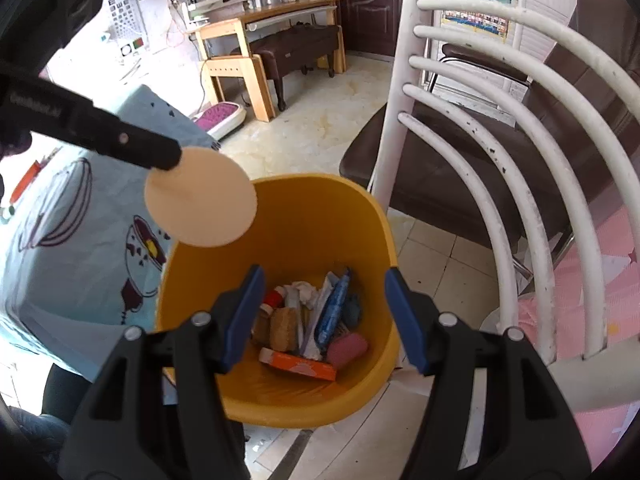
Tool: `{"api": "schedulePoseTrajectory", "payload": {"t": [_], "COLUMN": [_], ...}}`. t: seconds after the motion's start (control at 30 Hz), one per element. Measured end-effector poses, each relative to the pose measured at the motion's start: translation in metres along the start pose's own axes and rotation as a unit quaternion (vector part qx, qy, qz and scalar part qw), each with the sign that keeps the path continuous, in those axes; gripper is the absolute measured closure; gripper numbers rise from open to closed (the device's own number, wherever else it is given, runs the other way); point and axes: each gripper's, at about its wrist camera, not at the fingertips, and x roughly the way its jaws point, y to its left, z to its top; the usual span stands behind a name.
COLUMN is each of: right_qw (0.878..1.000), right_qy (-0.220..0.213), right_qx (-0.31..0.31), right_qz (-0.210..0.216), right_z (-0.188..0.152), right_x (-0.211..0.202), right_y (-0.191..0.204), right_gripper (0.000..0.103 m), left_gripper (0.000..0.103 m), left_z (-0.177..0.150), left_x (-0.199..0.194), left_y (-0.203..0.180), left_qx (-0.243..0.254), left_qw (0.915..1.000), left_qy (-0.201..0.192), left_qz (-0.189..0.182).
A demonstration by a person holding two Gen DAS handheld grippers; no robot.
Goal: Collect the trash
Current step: 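Carry the brush and pink sponge over the yellow bin and open both grippers, then return to the table and grasp the orange box with the left gripper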
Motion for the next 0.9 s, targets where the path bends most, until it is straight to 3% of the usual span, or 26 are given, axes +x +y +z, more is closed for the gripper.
{"api": "schedulePoseTrajectory", "payload": {"t": [0.13,0.37,0.43,0.5,0.57,0.7,0.9], "right_qw": [1.0,1.0,1.0,1.0,1.0,0.999,0.998], "right_qy": [-0.001,-0.002,-0.001,-0.001,-0.002,-0.007,-0.031], "right_qx": [-0.005,-0.016,-0.017,-0.018,-0.017,-0.019,-0.043], "right_qz": [-0.003,-0.014,-0.017,-0.02,-0.021,-0.025,-0.014], "right_z": [0.001,-0.003,-0.005,-0.006,-0.006,-0.002,0.013], "right_x": [-0.005,-0.019,-0.022,-0.024,-0.026,-0.03,-0.048], "right_y": [0.008,0.022,0.023,0.024,0.024,0.029,0.056], "right_gripper": [0.037,0.037,0.037,0.037,0.037,0.037,0.036], "left_gripper": [0.097,0.095,0.084,0.041,0.022,0.019,0.014], "left_z": [-0.002,-0.005,-0.005,-0.006,-0.009,-0.016,-0.04], "left_x": [-0.004,0.008,0.009,0.008,0.003,-0.018,-0.086], "left_y": [0.003,0.004,0.005,0.005,0.004,0.007,0.035], "left_qx": [0.0,0.003,0.002,0.003,0.009,0.006,-0.006], "left_qw": [1.0,0.9999,0.9998,0.9996,0.9992,0.9978,0.9904], "left_qy": [-0.009,-0.006,-0.014,-0.018,-0.028,-0.051,-0.134], "left_qz": [-0.004,-0.01,-0.01,-0.022,-0.029,-0.04,0.032]}}
